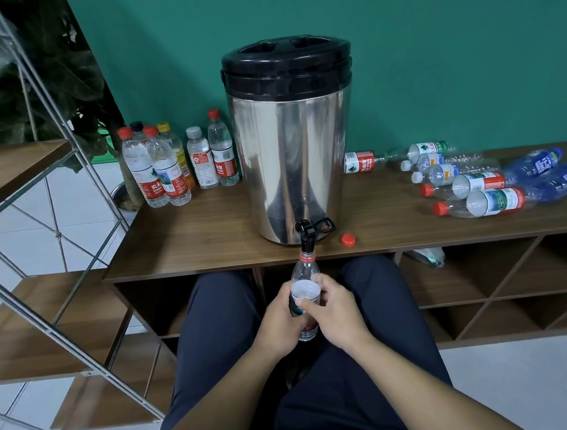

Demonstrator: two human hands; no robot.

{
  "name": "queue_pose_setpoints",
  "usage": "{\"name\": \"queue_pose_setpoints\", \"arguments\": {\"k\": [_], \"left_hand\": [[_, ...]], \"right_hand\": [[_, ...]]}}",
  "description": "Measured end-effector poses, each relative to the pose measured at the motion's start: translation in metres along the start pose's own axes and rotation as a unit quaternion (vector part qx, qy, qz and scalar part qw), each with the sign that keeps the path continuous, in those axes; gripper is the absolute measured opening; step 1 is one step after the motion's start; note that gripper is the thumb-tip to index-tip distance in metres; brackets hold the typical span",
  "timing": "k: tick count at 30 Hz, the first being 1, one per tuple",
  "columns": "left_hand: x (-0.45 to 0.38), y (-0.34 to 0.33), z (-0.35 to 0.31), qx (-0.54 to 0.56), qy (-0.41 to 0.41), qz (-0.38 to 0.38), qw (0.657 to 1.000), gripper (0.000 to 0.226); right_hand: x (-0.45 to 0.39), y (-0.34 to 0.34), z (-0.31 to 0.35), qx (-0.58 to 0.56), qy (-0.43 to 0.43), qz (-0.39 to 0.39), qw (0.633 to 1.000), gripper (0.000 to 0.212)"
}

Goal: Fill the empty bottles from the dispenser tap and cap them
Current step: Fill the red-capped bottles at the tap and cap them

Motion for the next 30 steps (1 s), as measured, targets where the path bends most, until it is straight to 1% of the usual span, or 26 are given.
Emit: {"name": "queue_pose_setpoints", "arguments": {"k": [11, 18, 26, 30], "left_hand": [[0.0004, -0.0006, -0.0004, 0.009, 0.001, -0.001, 1.0, 0.06], [-0.0005, -0.0005, -0.0003, 0.007, -0.001, -0.002, 1.0, 0.062], [0.0, -0.0006, 0.0005, 0.005, -0.009, -0.004, 1.0, 0.061], [0.0003, -0.0006, 0.0004, 0.006, -0.008, -0.002, 1.0, 0.061]], "right_hand": [[-0.0003, -0.0001, 0.0003, -0.004, 0.0, -0.001, 1.0, 0.042], [0.0003, 0.0003, 0.0024, 0.001, 0.002, -0.001, 1.0, 0.038], [-0.0004, -0.0007, 0.0004, 0.002, 0.001, 0.0, 1.0, 0.052], [-0.0002, -0.0004, 0.0008, 0.0, 0.005, -0.002, 1.0, 0.047]]}}
Point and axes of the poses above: each hand's wrist, its own x-axis away from the middle knuckle, its own y-axis out of the back of the hand, z = x × y, the point moved 1 cm from there along -x, towards the middle knuckle, and after that the axes turned 8 degrees about y, right-handed, at the moved point
